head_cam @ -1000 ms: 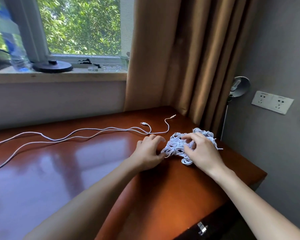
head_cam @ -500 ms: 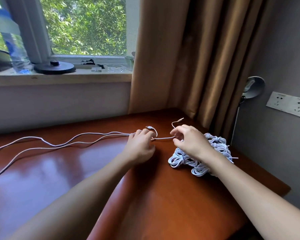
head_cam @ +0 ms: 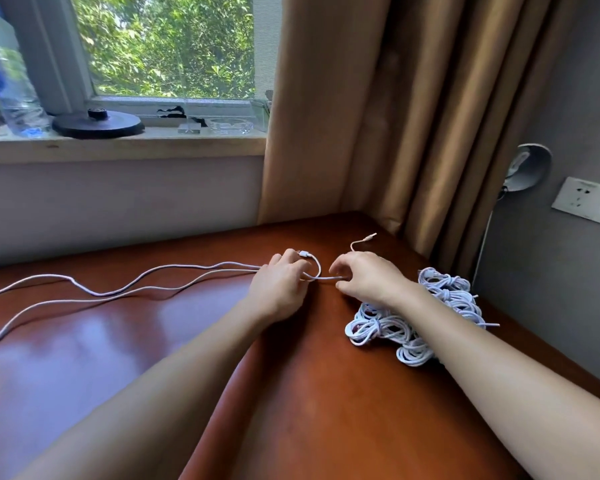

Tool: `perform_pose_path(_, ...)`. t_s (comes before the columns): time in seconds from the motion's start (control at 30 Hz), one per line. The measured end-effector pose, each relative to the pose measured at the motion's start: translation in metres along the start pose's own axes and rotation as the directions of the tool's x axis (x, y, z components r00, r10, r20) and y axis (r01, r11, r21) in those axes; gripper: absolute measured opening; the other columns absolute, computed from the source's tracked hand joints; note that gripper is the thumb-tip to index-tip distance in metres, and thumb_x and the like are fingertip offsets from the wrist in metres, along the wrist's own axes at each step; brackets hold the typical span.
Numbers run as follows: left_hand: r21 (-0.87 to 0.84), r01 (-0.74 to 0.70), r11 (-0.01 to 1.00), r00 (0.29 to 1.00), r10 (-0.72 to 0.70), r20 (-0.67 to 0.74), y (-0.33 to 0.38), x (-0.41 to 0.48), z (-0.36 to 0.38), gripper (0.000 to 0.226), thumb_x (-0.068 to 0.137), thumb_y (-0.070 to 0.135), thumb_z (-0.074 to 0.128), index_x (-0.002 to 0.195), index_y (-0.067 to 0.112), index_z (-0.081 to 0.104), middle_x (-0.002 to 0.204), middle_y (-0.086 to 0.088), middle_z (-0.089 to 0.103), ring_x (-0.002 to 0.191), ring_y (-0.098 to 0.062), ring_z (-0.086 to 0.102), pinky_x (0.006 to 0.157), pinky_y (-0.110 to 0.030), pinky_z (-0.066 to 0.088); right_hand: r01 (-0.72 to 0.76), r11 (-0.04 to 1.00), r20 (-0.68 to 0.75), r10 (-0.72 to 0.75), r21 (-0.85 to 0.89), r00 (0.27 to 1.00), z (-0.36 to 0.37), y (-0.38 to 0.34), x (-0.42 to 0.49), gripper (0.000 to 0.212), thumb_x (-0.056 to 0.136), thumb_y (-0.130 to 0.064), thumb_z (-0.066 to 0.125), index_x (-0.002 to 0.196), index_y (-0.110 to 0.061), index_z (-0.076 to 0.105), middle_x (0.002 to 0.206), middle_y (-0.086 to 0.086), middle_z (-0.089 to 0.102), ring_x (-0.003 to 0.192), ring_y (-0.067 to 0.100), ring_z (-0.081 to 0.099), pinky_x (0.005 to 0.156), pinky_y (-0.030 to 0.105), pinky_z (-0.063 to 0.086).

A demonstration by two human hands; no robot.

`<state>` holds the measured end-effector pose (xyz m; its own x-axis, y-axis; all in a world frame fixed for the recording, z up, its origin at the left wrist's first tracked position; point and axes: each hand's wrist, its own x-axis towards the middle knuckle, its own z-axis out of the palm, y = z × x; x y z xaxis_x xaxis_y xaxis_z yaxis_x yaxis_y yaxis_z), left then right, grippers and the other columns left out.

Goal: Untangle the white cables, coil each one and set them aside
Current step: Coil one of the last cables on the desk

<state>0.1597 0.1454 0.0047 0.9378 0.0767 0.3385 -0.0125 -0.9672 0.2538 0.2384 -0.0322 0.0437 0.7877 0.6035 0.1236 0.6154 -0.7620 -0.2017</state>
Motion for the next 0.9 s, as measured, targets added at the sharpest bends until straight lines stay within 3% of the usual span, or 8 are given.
perform_pose_path(0.2, 0.022, -0.013, 1.0, 1.0, 0.013, -0.009, -0.004, 0.007, 0.004, 0.024, 0.098, 0.028, 0.052, 0.117, 0.025, 0.065, 0.128, 0.002, 0.052, 0.115, -0.025, 0.049, 0.091, -0.039, 0.045, 0.017, 0.999, 0.017, -0.017, -0.027, 1.0, 0.011, -0.001, 0.008, 0.027, 0.09, -0.02, 0.063, 0.113, -0.034, 0.069, 0.119, -0.009, 0.068, 0.113, 0.017, 0.062, 0.088, 0.031, 0.048)
perform_pose_path(0.37, -0.003, -0.015, 1.0, 0.998, 0.015, -0.054, -0.009, 0.009, 0.003, 0.021, 0.097, 0.029, 0.053, 0.113, 0.021, 0.064, 0.116, -0.002, 0.052, 0.11, -0.026, 0.049, 0.087, -0.041, 0.046, 0.041, 0.999, -0.107, -0.039, 0.023, 0.993, 0.014, -0.002, 0.009, 0.021, 0.092, -0.021, 0.063, 0.105, -0.034, 0.072, 0.112, -0.009, 0.069, 0.108, 0.019, 0.064, 0.088, 0.034, 0.05)
perform_pose_path(0.47, -0.078, -0.005, 0.997, 0.996, -0.002, -0.095, -0.013, 0.006, -0.002, 0.022, 0.099, 0.03, 0.054, 0.113, 0.018, 0.066, 0.112, -0.003, 0.05, 0.108, -0.024, 0.049, 0.086, -0.044, 0.049, 0.094, 0.995, -0.251, -0.08, 0.045, 0.965, 0.009, -0.006, 0.005, 0.018, 0.094, -0.024, 0.062, 0.104, -0.034, 0.073, 0.107, -0.009, 0.068, 0.106, 0.018, 0.063, 0.084, 0.036, 0.051)
perform_pose_path(0.57, -0.155, -0.009, 0.988, 0.987, -0.016, -0.162, -0.015, 0.002, -0.013, 0.018, 0.1, 0.029, 0.057, 0.106, 0.015, 0.066, 0.108, -0.002, 0.051, 0.102, -0.023, 0.053, 0.078, -0.043, 0.051, 0.135, 0.99, -0.308, -0.114, 0.046, 0.945, 0.003, -0.013, 0.001, 0.016, 0.094, -0.027, 0.062, 0.105, -0.034, 0.072, 0.104, -0.009, 0.067, 0.104, 0.017, 0.062, 0.082, 0.036, 0.051)
perform_pose_path(0.77, -0.214, -0.012, 0.977, 0.955, -0.052, -0.293, -0.018, -0.018, -0.05, 0.011, 0.096, 0.021, 0.062, 0.088, 0.016, 0.066, 0.098, -0.001, 0.051, 0.08, -0.023, 0.058, 0.069, -0.038, 0.051, 0.13, 0.991, -0.292, -0.116, 0.031, 0.95, -0.003, -0.025, -0.01, 0.016, 0.094, -0.034, 0.061, 0.108, -0.033, 0.069, 0.102, -0.009, 0.066, 0.103, 0.017, 0.06, 0.082, 0.034, 0.049)
perform_pose_path(0.9, -0.173, 0.01, 0.985, 0.945, -0.065, -0.32, -0.025, -0.041, -0.075, 0.013, 0.097, 0.021, 0.06, 0.087, 0.017, 0.067, 0.099, -0.002, 0.052, 0.079, -0.025, 0.059, 0.068, -0.039, 0.051, 0.165, 0.981, -0.31, -0.126, 0.102, 0.942, -0.007, -0.033, -0.019, 0.013, 0.097, -0.029, 0.062, 0.105, -0.027, 0.072, 0.101, -0.004, 0.067, 0.099, 0.022, 0.061, 0.082, 0.038, 0.05)
